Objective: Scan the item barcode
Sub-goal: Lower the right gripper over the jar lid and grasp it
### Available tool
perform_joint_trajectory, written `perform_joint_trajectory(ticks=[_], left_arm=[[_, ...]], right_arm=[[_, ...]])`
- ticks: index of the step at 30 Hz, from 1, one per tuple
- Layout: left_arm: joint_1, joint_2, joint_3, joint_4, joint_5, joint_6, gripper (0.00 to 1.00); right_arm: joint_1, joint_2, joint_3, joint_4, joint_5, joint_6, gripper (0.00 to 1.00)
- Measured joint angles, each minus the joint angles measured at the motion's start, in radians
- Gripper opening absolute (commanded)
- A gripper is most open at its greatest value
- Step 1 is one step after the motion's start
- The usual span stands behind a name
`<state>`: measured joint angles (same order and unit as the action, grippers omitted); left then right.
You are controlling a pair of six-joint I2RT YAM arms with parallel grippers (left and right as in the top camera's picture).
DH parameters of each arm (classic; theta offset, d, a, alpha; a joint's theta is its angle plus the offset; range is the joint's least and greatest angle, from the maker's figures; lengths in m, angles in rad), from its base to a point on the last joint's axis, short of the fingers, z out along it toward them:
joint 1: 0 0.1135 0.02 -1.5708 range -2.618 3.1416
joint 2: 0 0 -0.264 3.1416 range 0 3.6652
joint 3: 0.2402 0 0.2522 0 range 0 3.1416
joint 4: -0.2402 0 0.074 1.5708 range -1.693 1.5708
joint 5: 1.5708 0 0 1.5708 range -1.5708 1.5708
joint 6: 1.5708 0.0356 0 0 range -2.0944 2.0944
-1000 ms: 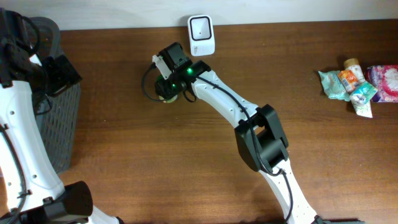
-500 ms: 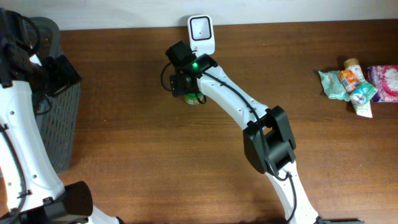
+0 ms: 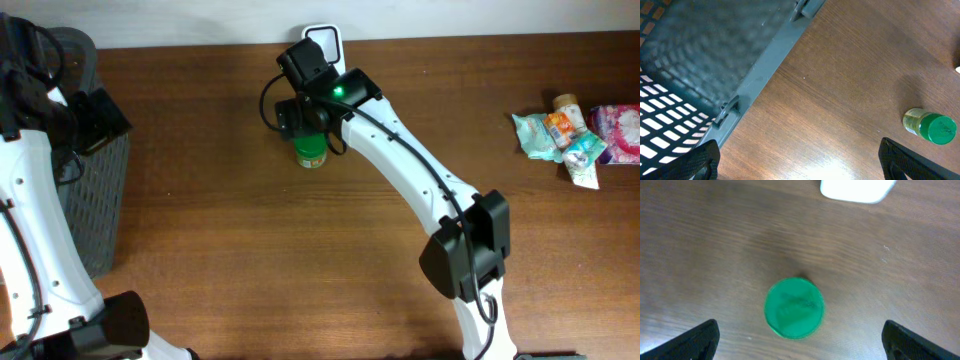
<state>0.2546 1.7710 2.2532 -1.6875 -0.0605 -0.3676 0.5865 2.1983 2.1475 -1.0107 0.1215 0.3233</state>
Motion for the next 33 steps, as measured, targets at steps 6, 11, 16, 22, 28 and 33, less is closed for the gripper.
perform_joint_trajectory(ticks=[6,11,16,22,28,33], left_arm=[[0.0,0.0,0.0,0.0,0.0,0.0,0.99],[0.0,0.0,0.0,0.0,0.0,0.0,0.99],[0.0,0.0,0.0,0.0,0.0,0.0,0.99],[0.0,0.0,0.0,0.0,0.0,0.0,0.99],[0.0,0.0,0.0,0.0,0.0,0.0,0.99],[0.0,0.0,0.0,0.0,0.0,0.0,0.99]], right_arm=[[-0.029,0.119,-0.006,0.019,-0.195,-0.143,0.99],[-0.043,0.143,-0.007,0.024,-0.197,-0.117,0.99],[-0.048,0.146,-0.007,0.018,-0.174,0.073,0.92],[-0.048,0.146,-0.007,-0.003,-0.136,0.393,0.88],[-0.047,0.174,-0.007,0.009,-0.119,0.486,0.88],[-0.048,0.227,-0.007,-0.026,-0.121,0.496,0.76]])
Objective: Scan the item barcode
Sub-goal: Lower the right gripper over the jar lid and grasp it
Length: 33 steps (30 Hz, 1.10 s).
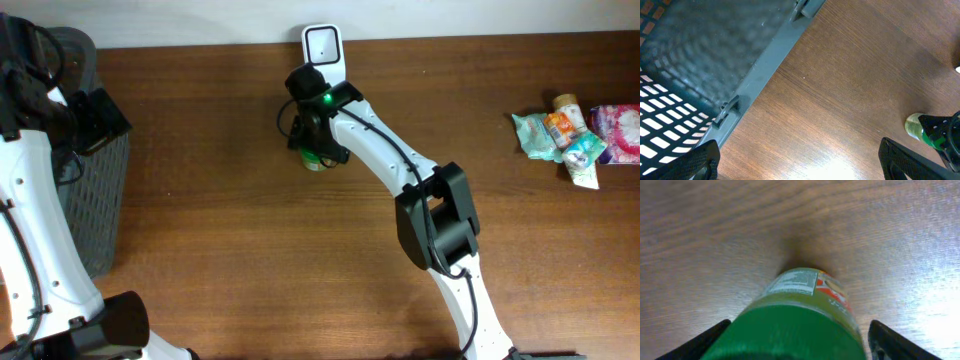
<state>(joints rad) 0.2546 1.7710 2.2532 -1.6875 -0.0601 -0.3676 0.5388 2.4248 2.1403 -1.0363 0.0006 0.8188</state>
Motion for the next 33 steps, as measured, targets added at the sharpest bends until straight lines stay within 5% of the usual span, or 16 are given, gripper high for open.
perform_joint_trajectory(ticks=[8,17,24,27,33], left_arm=[[0.0,0.0,0.0,0.0,0.0,0.0,0.99],[0.0,0.0,0.0,0.0,0.0,0.0,0.99],[0.0,0.0,0.0,0.0,0.0,0.0,0.99],[0.0,0.0,0.0,0.0,0.0,0.0,0.99],[0.0,0.0,0.0,0.0,0.0,0.0,0.99]], right_arm=[[-0.008,0.0,0.0,-0.093,0.014,-0.134,0.71],[-0.013,0.0,0.08,-0.183,0.019,-0.385,0.77],[-0.015,0.0,0.081,-0.187,0.021,-0.438,0.77],[-0.015,0.0,0.081,-0.187,0.021,-0.429,0.64],[-0.015,0.0,0.081,-0.188,0.021,-0.426,0.72]])
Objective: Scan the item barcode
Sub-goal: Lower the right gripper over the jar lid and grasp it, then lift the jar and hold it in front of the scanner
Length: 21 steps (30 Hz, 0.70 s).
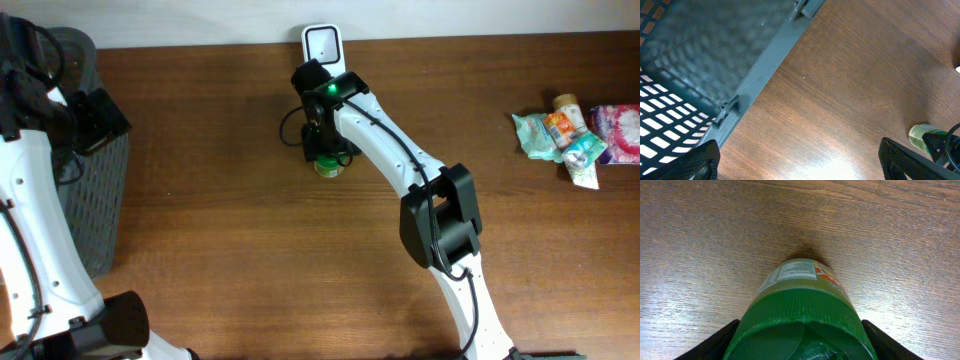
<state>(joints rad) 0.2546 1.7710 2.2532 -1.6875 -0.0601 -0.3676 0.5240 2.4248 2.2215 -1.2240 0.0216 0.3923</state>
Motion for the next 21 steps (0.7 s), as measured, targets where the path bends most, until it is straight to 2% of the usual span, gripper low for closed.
perform_joint_trajectory(ticks=[13,14,16,21], left_arm=[[0.0,0.0,0.0,0.0,0.0,0.0,0.99],[0.0,0.0,0.0,0.0,0.0,0.0,0.99],[0.0,0.0,0.0,0.0,0.0,0.0,0.99],[0.0,0.0,0.0,0.0,0.0,0.0,0.99]], right_arm=[[-0.001,0.001,-0.013,-0.007,-0.012,0.001,0.72],[-0.001,0.002,-0.015,-0.007,-0.012,0.0,0.71],[-0.001,0.002,-0.015,-0.006,-0.012,0.001,0.62],[-0.001,0.002,-0.015,0.0,-0.014,0.001,0.58]])
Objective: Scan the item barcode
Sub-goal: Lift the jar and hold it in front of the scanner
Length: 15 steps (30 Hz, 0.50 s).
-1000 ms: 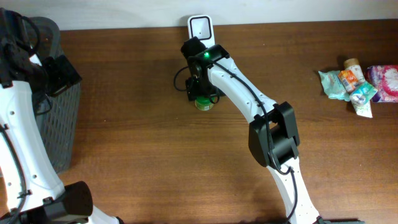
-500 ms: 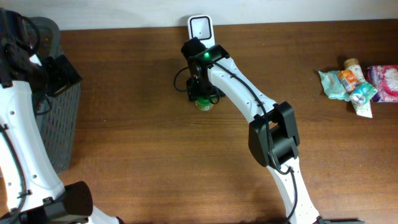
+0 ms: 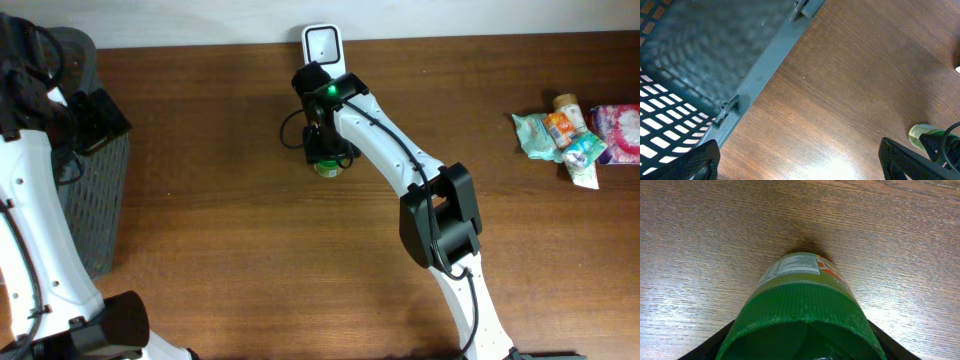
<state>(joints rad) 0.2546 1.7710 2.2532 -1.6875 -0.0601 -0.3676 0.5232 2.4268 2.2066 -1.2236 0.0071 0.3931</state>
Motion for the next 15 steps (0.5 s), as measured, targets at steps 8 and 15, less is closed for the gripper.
perform_joint_trajectory(ticks=[8,15], left_arm=[[0.0,0.0,0.0,0.0,0.0,0.0,0.99],[0.0,0.0,0.0,0.0,0.0,0.0,0.99]], right_arm=[[-0.026,0.015,0.103,-0.067,-0.167,0.0,0.53],[-0.198,0.015,0.121,-0.086,-0.542,0.001,0.53]])
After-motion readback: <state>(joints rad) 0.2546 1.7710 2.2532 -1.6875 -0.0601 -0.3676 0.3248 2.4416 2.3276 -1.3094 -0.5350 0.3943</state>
